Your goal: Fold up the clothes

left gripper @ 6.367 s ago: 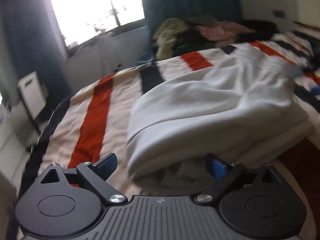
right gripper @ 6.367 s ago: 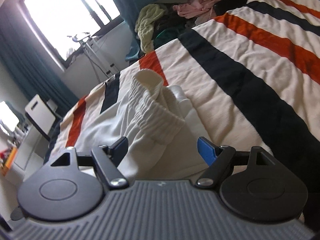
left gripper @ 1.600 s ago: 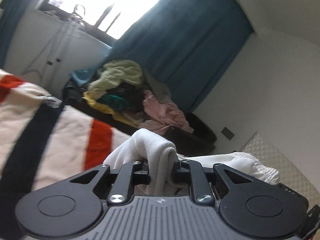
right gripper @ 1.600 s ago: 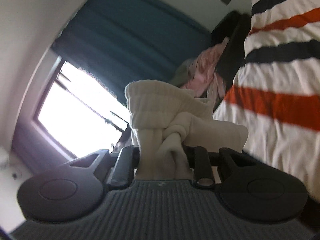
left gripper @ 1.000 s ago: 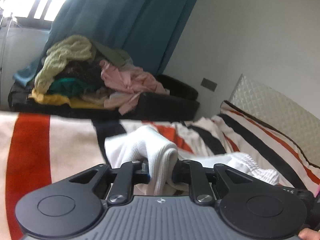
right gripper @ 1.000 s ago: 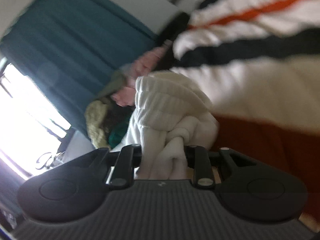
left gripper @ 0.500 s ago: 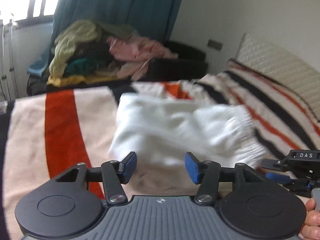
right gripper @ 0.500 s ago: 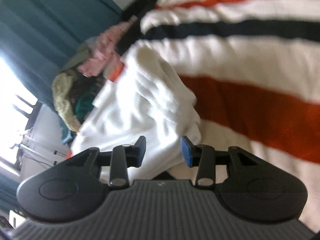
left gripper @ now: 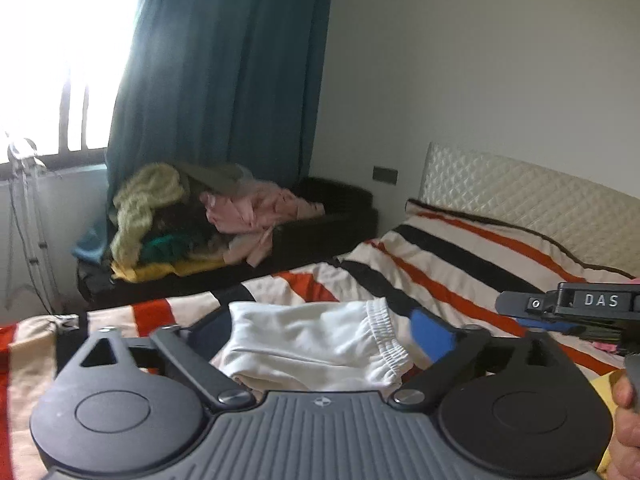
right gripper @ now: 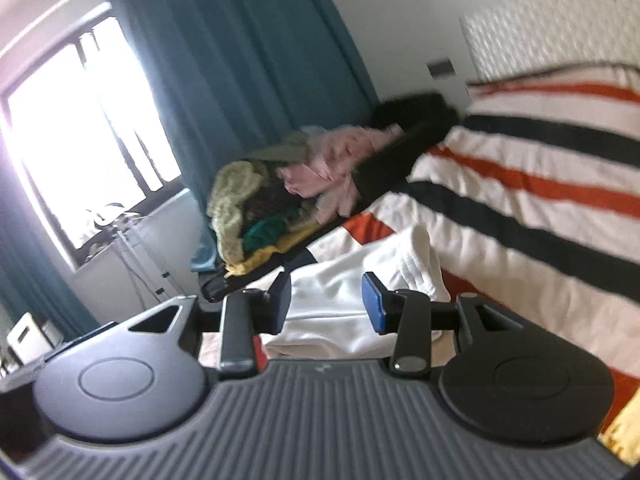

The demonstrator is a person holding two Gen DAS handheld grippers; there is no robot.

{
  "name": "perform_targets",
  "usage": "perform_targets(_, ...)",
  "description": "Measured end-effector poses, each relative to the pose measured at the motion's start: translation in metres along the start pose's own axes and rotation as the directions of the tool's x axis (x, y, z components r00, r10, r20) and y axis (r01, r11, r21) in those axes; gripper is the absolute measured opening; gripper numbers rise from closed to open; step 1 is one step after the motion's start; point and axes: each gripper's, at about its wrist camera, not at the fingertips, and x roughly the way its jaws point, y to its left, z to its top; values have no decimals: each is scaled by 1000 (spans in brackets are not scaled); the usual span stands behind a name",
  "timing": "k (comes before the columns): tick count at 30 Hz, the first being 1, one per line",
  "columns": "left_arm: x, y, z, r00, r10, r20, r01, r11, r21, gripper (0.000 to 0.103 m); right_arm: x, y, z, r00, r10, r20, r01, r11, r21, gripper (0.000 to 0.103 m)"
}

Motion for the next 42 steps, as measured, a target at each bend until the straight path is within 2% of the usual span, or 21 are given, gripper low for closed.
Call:
perform_targets(2, -26, -10, -1, 1000, 21, 15, -21, 1000, -4, 103, -24, 7, -1, 1000, 15, 18, -15, 999, -37, 45)
perform_targets(4, -50, -20, -3, 999, 46, 23, -45, 999, -13, 103, -46, 12, -4, 998, 29, 55, -25, 997, -74, 62)
perform_targets(5, -61, -24, -5, 998, 48, 31, -48, 999, -18, 103, -57, 15, -7, 996, 35, 82, -27, 995, -92, 86)
perform_targets(6, -72, -28, -8, 998, 49, 40, -48, 999, -21, 103, -67, 17, -10, 993, 40, 108, -28, 993, -112, 98)
perform_targets(8, -90, -34, -15, 997, 52, 54, -51, 998, -22, 103, -83, 23, -18, 988, 34, 152, -9, 987, -161, 103)
perform_targets(13, -127, -42, -38, 992, 86, 97, -85, 996, -11, 103, -101, 31, -40, 987, 73, 141, -38, 970, -242, 103)
perform_targets(21, -156, -28, -90, 985, 133, 110, -131, 991, -24, 103, -102, 30, -91, 985, 94, 143, -62, 974, -216, 103)
perform_targets(24, -154, -15, -106, 978, 179, 102, -176, 984, -41, 103, -93, 31, -111, 983, 80, 164, -39, 970, -239, 103)
perform_targets(31, -145, 21, -129, 971, 211, 110, -201, 975, -94, 103, -67, 28, -145, 986, 53, 156, -9, 963, -269, 103)
perform_targets(34, -138, 29, -144, 966, 229, 118, -221, 972, -75, 103, -56, 24, -157, 988, 41, 148, 1, 962, -274, 103)
perform_targets(42, -110, 42, -166, 967, 248, 53, -242, 965, -100, 103, -31, 21, -173, 993, -11, 115, 42, 963, -267, 103)
